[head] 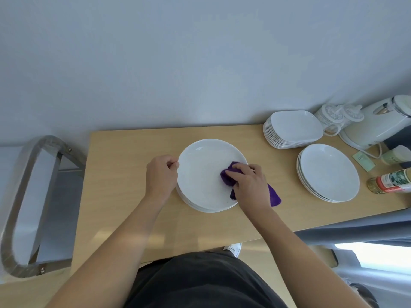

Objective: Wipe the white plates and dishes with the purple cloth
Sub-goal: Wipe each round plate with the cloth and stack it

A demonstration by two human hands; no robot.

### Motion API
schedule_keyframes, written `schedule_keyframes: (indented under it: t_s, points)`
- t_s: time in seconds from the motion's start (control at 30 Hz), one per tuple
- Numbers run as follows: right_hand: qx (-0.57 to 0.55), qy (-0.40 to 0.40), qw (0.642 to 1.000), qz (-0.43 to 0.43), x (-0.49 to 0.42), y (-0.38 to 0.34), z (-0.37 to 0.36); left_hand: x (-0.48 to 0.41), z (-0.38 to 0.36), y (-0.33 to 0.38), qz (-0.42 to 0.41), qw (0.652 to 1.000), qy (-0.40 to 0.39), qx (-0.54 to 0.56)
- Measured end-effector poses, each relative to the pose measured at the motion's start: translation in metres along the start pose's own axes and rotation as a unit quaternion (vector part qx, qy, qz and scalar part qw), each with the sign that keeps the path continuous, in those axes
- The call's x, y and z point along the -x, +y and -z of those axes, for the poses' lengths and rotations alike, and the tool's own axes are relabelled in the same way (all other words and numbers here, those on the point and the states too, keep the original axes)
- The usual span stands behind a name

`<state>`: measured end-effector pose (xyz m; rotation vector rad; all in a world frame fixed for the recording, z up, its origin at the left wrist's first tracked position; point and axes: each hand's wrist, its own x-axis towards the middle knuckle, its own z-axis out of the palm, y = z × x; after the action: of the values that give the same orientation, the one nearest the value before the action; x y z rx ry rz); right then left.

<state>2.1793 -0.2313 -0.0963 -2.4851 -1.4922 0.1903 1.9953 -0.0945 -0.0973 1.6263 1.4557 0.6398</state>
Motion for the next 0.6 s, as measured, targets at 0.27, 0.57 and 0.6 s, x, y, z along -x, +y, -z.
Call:
schedule_keyframes:
  t_s: [0.27,0.57,0.6]
  points:
    - [0.022,0.042,0.999,-0.011,-0.021,-0.022,-0.020,0.000,0.000,-0.001,-0.023,0.999,0.000,-0.030]
    - [0.037,0.003,0.999,0.007,-0.033,-0.023,-0.017,0.001,-0.004,-0.003,0.006,1.000,0.007,-0.004]
    - [0.033,-0.011,0.999,0.016,-0.036,-0.027,-0.018,0.002,-0.004,-0.004,0.016,1.000,0.007,0.011]
